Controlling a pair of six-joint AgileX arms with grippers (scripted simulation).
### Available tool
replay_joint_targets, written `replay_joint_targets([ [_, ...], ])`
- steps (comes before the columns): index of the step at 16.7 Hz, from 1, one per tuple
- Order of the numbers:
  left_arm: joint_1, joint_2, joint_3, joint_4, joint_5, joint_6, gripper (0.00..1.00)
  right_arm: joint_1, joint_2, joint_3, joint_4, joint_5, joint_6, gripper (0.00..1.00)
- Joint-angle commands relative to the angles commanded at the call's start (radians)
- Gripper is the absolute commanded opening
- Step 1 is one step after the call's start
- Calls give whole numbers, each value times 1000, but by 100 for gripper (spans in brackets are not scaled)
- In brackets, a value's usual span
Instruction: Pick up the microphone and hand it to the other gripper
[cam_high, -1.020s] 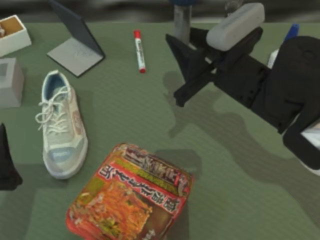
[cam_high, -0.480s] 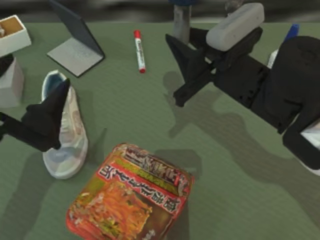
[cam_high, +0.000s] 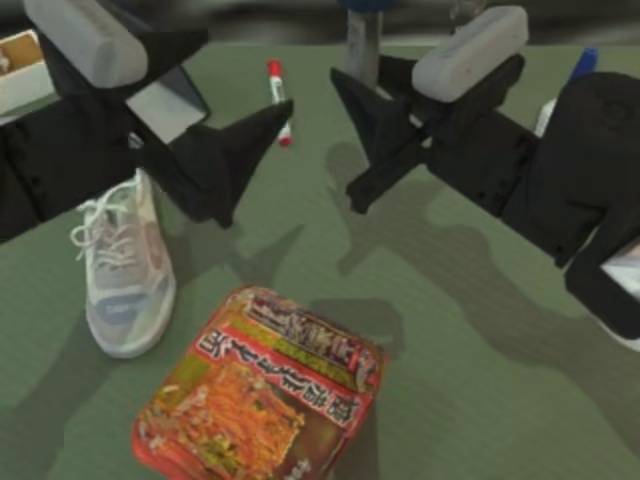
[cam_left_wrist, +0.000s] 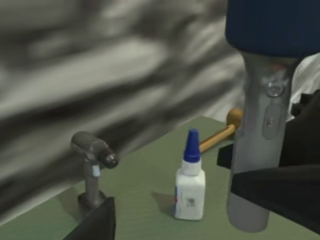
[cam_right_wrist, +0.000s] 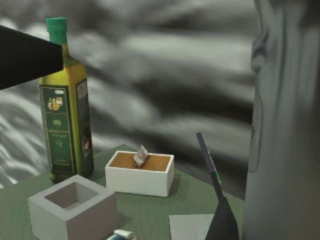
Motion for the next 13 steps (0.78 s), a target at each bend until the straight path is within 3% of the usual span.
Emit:
replay_joint_targets([
  [3,-20,57,38,26,30,2,100,0,0,0,0,0,0,0],
  [8,-17,57,37,25,27,2,100,0,0,0,0,0,0,0],
  [13,-95,225,166,71,-43,0,100,0,0,0,0,0,0,0],
])
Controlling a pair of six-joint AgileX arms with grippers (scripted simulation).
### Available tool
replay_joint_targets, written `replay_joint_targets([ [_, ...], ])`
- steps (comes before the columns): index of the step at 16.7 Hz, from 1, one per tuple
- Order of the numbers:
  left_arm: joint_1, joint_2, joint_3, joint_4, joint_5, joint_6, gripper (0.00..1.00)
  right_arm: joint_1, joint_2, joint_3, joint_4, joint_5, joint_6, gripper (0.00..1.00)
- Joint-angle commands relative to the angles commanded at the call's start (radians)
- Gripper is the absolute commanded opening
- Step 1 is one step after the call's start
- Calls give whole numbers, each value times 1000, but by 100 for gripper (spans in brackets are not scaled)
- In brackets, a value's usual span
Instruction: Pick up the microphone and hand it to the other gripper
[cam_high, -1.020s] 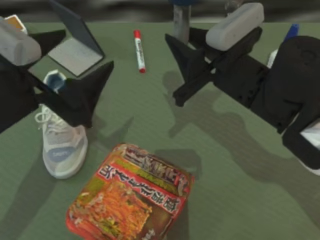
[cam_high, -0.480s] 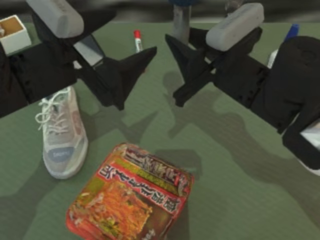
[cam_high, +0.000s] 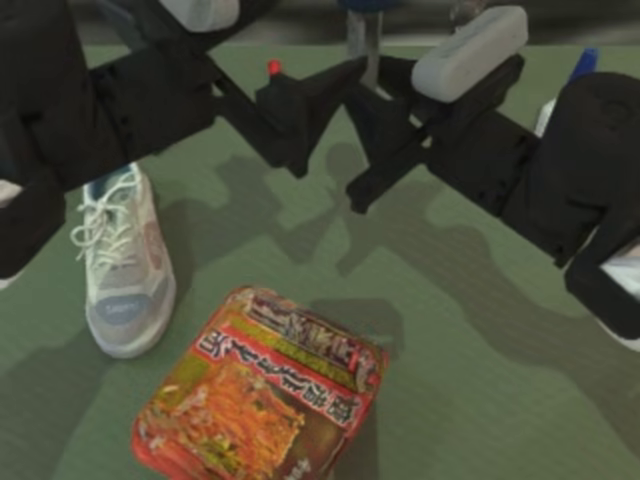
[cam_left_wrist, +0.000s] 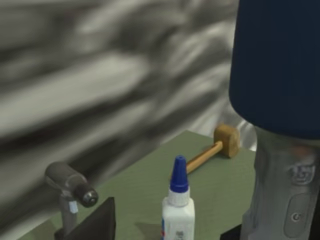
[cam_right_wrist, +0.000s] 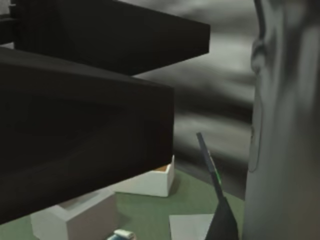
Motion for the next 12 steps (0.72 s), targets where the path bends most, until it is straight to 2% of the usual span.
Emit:
replay_joint_targets([
  [5,-91,191,142,47,-88,-2,100,0,0,0,0,0,0,0],
  [9,-97,200,151,49,-94,-3,100,0,0,0,0,0,0,0],
  [12,-97,200,151,49,-94,-3,77,0,0,0,0,0,0,0],
])
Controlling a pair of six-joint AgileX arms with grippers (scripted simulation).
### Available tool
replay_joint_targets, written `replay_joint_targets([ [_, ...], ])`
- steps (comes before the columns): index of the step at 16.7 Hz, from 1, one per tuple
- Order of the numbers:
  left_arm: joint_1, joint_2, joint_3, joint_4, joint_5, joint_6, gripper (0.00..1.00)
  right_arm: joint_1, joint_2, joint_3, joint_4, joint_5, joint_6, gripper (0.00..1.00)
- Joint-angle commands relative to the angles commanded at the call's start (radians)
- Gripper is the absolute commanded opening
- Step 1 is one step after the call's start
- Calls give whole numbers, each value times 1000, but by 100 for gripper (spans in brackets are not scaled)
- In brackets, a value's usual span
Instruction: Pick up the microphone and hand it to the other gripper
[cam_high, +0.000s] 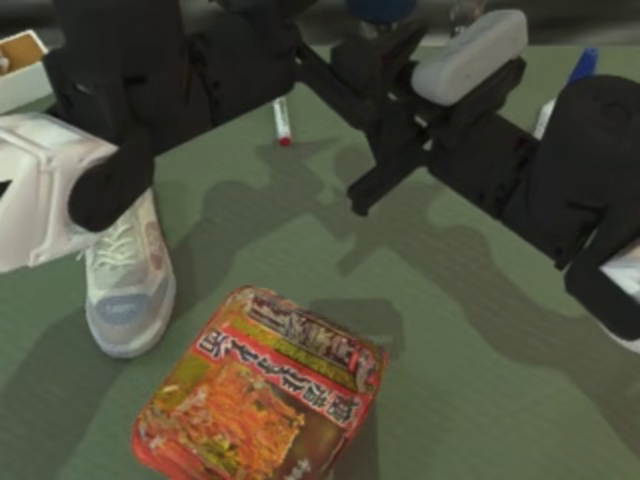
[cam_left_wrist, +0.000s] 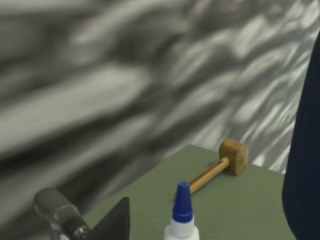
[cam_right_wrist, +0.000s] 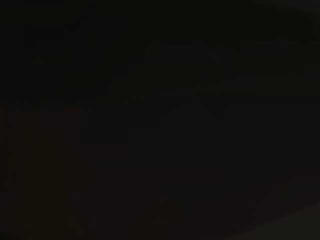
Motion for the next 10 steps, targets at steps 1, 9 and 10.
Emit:
replay_joint_targets([
  [1,0,0,0,0,0,0,70,0,0,0,0,0,0,0],
  [9,0,0,0,0,0,0,10,0,0,0,0,0,0,0],
  [10,0,0,0,0,0,0,2,0,0,0,0,0,0,0],
])
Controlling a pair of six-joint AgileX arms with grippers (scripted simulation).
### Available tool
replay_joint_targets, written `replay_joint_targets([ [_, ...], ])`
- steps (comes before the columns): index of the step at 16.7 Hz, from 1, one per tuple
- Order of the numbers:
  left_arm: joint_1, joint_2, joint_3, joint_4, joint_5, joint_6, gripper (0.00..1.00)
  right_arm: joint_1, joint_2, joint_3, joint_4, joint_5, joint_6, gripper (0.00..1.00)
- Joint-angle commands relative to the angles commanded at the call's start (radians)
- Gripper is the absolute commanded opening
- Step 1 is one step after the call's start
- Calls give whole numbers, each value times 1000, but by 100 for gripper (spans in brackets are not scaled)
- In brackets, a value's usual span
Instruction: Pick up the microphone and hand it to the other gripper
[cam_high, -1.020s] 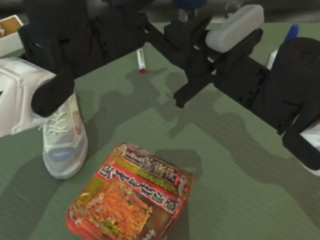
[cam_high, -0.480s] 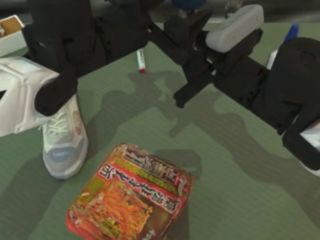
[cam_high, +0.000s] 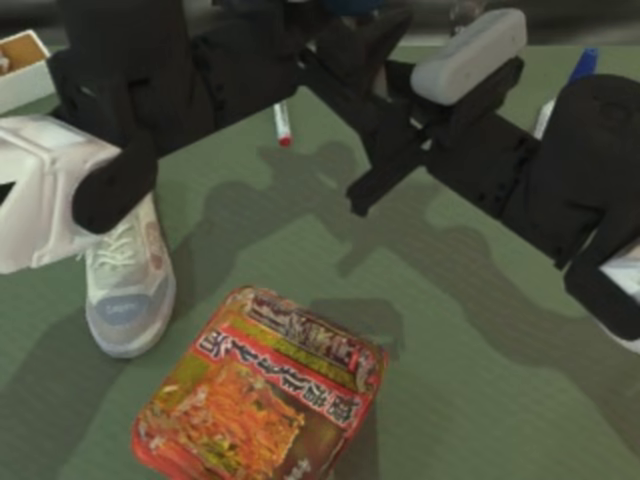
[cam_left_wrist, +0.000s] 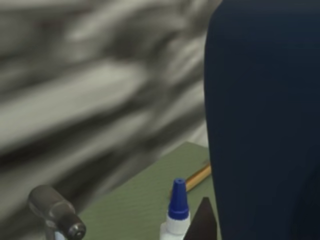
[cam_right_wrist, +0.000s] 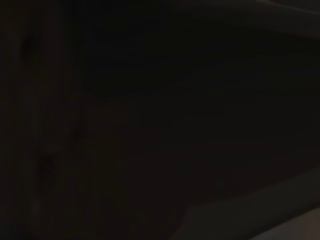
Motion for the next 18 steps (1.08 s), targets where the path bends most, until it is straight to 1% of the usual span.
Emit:
replay_joint_targets([
  [1,0,0,0,0,0,0,0,0,0,0,0,0,0,0],
  [9,0,0,0,0,0,0,0,0,0,0,0,0,0,0],
  [18,0,0,0,0,0,0,0,0,0,0,0,0,0,68],
])
